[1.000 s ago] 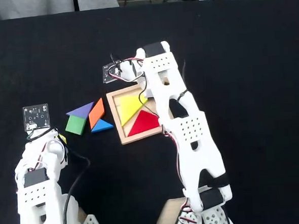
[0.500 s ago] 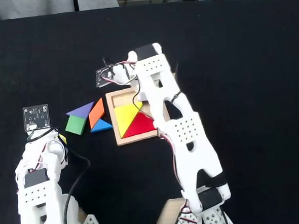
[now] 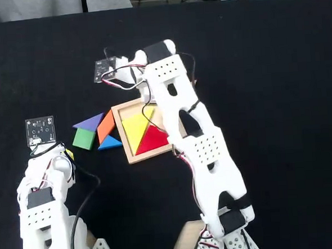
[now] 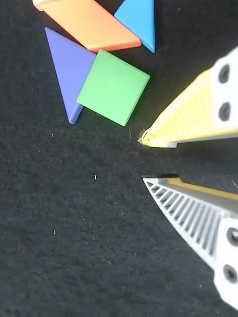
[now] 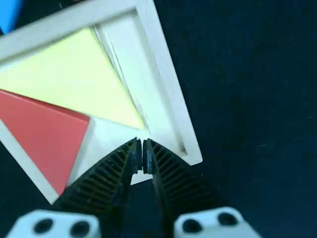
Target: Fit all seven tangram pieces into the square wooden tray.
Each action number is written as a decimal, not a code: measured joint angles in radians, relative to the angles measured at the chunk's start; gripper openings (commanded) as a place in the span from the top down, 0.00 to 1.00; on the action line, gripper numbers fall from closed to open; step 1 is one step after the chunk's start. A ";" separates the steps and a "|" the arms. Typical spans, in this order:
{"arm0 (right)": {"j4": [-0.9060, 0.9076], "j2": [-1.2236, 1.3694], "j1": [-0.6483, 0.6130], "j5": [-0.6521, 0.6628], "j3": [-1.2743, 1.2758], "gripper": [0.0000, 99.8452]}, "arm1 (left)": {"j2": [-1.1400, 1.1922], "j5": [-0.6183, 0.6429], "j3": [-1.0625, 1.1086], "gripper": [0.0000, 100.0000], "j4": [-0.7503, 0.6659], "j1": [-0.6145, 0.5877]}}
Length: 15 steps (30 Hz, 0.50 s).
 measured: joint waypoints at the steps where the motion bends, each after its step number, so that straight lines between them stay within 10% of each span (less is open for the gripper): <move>1: 0.000 -0.009 -0.006 -0.005 0.000 0.99 | 0.000 0.000 0.000 0.89 0.000 0.000; 8: 0.000 -0.049 -0.015 0.005 0.058 0.98 | 0.000 0.000 0.000 0.89 0.000 0.000; 15: 0.002 -0.037 0.034 0.023 0.089 0.67 | 0.000 0.000 0.000 0.89 0.000 0.000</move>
